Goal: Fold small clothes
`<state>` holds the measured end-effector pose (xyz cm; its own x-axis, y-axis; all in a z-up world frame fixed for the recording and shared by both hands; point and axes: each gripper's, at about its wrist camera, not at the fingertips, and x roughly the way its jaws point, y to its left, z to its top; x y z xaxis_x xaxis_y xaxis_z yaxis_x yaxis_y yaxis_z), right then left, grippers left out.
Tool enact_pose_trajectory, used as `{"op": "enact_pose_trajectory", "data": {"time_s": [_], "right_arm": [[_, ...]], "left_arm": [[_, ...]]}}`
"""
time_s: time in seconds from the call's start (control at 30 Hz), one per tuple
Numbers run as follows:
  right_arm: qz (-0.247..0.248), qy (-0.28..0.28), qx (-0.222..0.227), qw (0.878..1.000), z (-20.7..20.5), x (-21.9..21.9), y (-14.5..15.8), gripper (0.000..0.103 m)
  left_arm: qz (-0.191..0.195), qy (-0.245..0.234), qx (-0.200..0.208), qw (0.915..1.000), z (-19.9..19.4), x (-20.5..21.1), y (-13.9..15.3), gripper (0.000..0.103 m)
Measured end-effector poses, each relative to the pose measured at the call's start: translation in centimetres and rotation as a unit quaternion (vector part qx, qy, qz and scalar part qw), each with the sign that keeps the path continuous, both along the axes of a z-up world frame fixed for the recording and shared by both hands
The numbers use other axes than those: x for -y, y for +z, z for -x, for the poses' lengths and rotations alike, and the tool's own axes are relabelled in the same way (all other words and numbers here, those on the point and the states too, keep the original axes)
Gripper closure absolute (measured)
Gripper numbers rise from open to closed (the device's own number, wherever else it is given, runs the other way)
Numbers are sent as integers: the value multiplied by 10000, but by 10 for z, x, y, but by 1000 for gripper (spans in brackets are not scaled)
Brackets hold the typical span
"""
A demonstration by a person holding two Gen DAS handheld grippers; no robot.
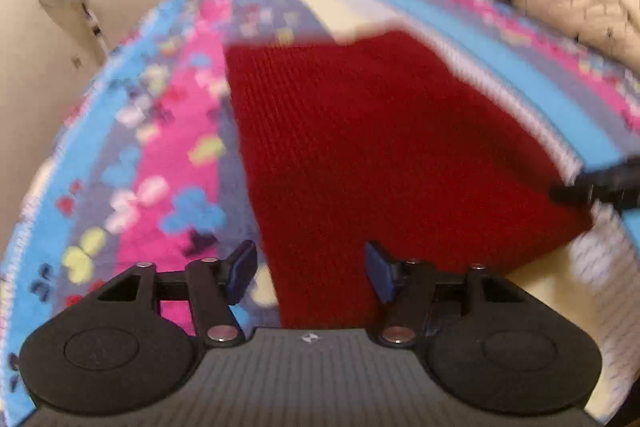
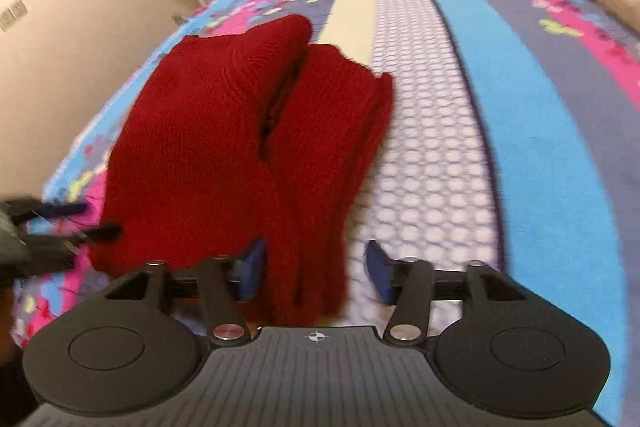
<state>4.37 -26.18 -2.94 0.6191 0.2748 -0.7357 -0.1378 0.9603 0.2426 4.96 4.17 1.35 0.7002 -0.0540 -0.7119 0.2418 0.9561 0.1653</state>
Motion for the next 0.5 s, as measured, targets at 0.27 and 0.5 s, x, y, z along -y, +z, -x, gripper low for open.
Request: {"op": "enact_pose_trajectory", "data": {"time_s": [0.27,0.5], "right_arm": [[891,-1043,80,9905,32,34,32,40],[178,-976,1545,9830,93,26,76,22]], "left_arm": [[172,1,943,9954,73,-3,82,19],[600,587,1303,9879,111,8,83,19]]}}
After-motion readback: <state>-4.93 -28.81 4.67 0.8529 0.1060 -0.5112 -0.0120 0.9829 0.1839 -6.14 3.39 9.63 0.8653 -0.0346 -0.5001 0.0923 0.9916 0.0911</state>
